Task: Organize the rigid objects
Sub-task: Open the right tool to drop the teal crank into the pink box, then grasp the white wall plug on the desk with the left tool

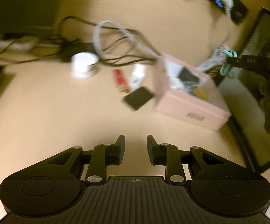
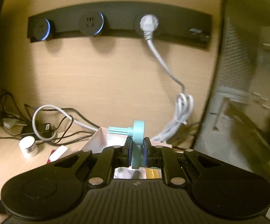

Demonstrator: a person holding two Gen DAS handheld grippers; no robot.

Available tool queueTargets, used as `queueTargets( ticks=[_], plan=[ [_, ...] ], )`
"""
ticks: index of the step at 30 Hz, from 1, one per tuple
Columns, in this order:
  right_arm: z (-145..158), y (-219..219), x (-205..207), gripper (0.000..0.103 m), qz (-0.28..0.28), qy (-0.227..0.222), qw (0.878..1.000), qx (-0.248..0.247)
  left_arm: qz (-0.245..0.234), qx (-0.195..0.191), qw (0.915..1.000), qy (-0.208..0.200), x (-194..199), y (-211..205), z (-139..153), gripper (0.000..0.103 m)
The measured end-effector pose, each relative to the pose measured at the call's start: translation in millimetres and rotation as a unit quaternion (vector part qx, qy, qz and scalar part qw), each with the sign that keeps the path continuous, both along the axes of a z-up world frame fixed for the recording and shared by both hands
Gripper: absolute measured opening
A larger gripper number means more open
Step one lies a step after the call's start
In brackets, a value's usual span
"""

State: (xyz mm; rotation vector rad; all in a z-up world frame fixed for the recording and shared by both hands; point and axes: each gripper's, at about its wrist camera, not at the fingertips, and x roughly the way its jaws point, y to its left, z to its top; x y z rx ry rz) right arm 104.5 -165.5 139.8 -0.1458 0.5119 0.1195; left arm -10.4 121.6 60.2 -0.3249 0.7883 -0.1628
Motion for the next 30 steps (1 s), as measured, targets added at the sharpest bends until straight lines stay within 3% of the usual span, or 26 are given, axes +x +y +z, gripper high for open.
queueTargets(
  ticks=[4,7,12,19,24,28,30],
  plan=[
    [-27,10,31,0.025,0.012,0.068,0.998,0.012,0.028,0.009,0.9995,0.01,-12,21,-2,0.028],
    [-47,10,24,0.025,0.016,0.113,0.992,0.061,0.043,0.003,0.9989,0.019,-17,29,-7,0.028],
    [-80,11,2,0.026,0.011,0.15,0.987,0.061,0.039,-0.002,0.9988,0.031,-9,25,-15,0.028],
    [-76,-15,-19,0.028,0.005,0.139,0.986,0.091,-0.011,0.022,0.9997,-0.005,34,-3,-2,0.028],
    [-74,-13,-28,0.028,0.002,0.139,0.985,0.101,-0.045,0.063,0.9961,-0.043,99,-28,20,0.028],
    [-62,-16,-46,0.028,0.003,0.128,0.985,0.118,-0.061,0.091,0.9928,-0.048,145,-46,23,0.029],
    [-56,-18,-61,0.028,0.008,0.122,0.986,0.112,-0.058,0.112,0.9915,-0.032,165,-53,17,0.029]
  ],
)
